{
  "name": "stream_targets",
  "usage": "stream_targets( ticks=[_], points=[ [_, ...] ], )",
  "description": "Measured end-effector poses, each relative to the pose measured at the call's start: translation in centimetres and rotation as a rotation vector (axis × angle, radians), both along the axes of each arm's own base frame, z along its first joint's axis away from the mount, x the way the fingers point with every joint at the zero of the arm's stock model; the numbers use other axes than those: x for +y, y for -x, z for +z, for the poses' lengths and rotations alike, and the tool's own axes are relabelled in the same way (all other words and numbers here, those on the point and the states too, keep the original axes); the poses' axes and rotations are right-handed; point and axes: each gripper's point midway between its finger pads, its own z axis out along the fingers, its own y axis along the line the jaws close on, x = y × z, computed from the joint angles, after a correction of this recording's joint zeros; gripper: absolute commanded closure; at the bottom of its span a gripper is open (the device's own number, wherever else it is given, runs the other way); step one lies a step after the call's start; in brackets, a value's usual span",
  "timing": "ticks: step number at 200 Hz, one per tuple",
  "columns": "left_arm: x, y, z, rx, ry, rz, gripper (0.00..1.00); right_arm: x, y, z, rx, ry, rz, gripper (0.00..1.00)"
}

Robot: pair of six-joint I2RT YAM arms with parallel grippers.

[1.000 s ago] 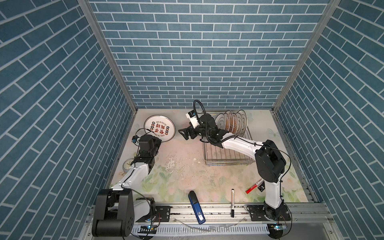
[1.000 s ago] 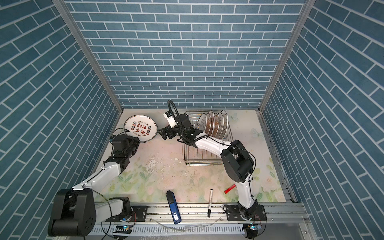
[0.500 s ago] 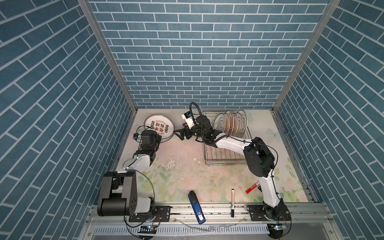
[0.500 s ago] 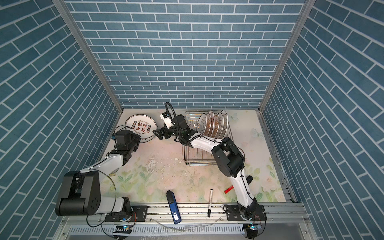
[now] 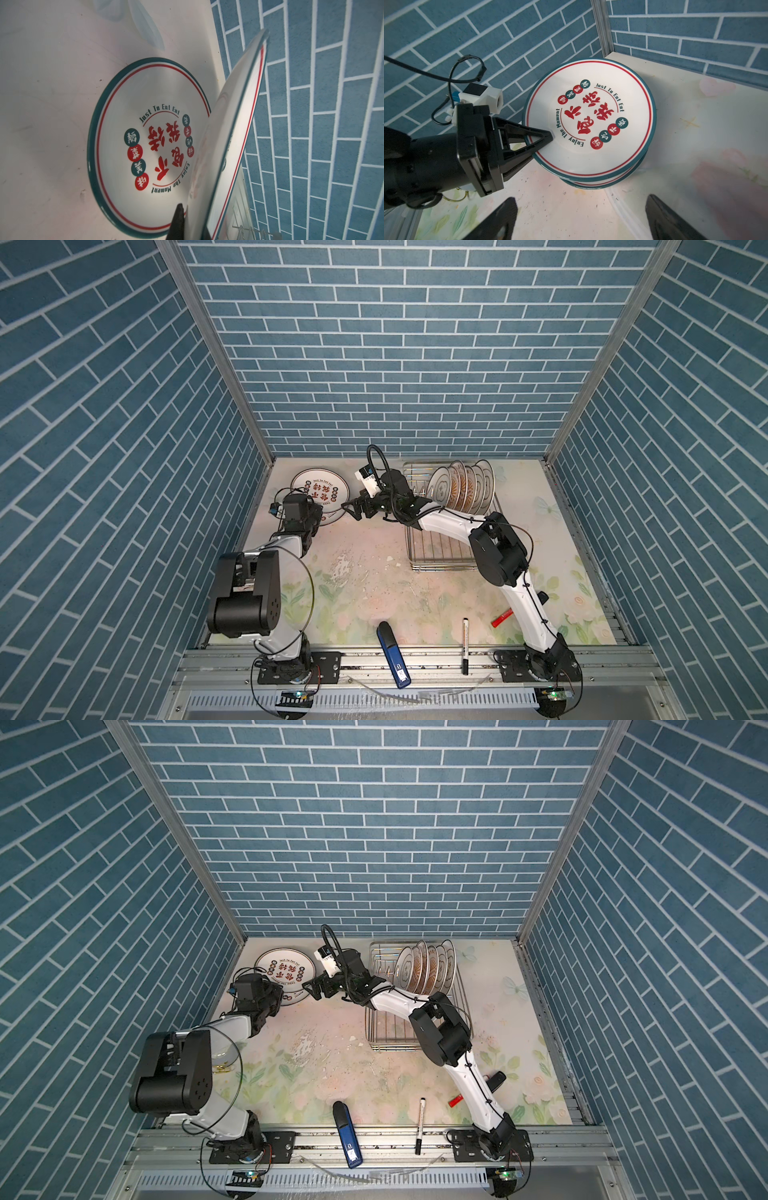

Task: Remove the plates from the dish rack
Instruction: 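Lower the plate onto the printed plate on the table and open the left gripper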

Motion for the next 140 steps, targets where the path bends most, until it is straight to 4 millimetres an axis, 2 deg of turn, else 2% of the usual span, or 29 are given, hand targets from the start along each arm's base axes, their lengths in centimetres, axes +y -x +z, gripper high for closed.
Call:
stream_targets(
  ticks=[32,100,140],
  points=[
    [-0.4,-0.2,-1.8,0.034,0.037,-0.012,1.0,0.2,0.0,-1.2,0.013,0.033,0.005,0.03],
    [-0.4,-0.5,-1.3,-0.013,0.056,0.0,1.0,0.2,0.4,-2.5,0.031,0.074,0.017,0.03],
    [-0.3,-0.6,-2.9,0.0,0.072,0.011,1.0,0.2,0.6,-2.8,0.039,0.092,0.025,0.03]
  ],
)
